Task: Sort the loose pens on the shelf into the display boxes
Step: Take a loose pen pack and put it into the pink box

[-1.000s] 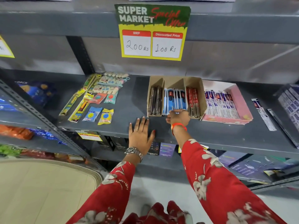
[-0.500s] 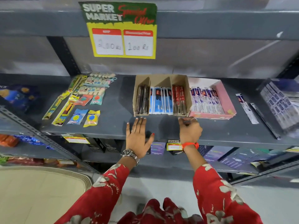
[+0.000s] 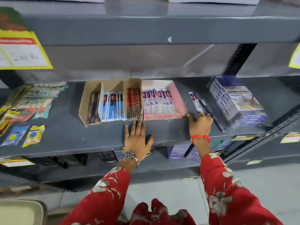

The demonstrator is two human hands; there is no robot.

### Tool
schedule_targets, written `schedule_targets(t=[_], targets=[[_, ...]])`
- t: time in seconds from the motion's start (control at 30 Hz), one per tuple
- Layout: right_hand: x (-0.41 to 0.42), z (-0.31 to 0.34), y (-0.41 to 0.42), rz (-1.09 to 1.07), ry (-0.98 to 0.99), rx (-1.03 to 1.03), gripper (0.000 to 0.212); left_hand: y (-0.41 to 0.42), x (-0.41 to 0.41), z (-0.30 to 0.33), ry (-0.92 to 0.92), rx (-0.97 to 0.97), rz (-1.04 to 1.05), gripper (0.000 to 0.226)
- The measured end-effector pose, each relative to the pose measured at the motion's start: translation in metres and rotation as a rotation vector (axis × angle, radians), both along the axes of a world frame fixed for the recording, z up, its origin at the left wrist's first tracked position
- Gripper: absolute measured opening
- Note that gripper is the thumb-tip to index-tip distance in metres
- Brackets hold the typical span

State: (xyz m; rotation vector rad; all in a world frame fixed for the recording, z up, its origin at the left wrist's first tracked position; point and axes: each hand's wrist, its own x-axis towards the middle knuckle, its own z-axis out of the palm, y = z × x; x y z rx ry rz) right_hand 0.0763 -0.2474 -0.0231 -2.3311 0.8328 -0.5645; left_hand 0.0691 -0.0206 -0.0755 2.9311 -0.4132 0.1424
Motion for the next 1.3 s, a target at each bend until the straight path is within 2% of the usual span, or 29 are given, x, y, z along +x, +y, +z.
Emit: schedule_targets(t=[0.17, 0.43, 0.57, 0.67, 0.8, 0.87, 0.93, 0.97, 1.07, 1.1, 1.17, 1.3], targets=[[0.001, -0.005, -0.021, -0.044, -0.037, 0.008, 0.034, -0.001, 0.000, -0.002, -0.012, 0.002, 0.008, 0.071], [0.011, -0.001, -0.042, -0.106, 0.256, -0.095, 0.037, -0.002, 0.000, -0.003, 0.009, 0.000, 0.025, 0.075], [0.017, 0.003, -0.043, -0.116, 0.241, 0.029, 0.030, -0.001, -0.001, 0.000, 0.029, -0.021, 0.019, 0.075], [0.017, 0.005, -0.044, -0.130, 0.144, 0.187, 0.026, -0.001, -0.004, 0.006, 0.043, -0.074, 0.039, 0.070], [0.008, 0.017, -0.035, -0.178, -0.088, 0.349, 0.019, -0.011, -0.018, 0.033, -0.138, -0.299, 0.086, 0.053], [0.005, 0.029, -0.023, -0.145, -0.186, 0.409, 0.014, -0.017, -0.021, 0.054, -0.193, -0.472, 0.058, 0.035], [0.001, 0.040, -0.003, -0.056, -0.272, 0.580, 0.015, -0.024, -0.014, 0.077, -0.087, -0.777, 0.031, 0.017], [-0.002, 0.045, 0.009, 0.012, -0.289, 0.670, 0.016, -0.028, -0.008, 0.089, 0.009, -0.958, 0.034, 0.017], [-0.014, 0.053, 0.049, 0.191, -0.299, 0.904, 0.003, -0.034, 0.010, 0.123, 0.301, -1.421, 0.070, 0.028], [-0.019, 0.053, 0.061, 0.221, -0.300, 0.953, 0.012, -0.034, 0.013, 0.132, 0.373, -1.516, 0.086, 0.031], [-0.026, 0.051, 0.081, 0.269, -0.285, 1.028, 0.026, -0.031, 0.020, 0.145, 0.460, -1.604, 0.127, 0.034], [-0.037, 0.051, 0.105, 0.384, -0.214, 1.151, 0.023, -0.020, 0.029, 0.157, 0.516, -1.650, 0.119, 0.026]])
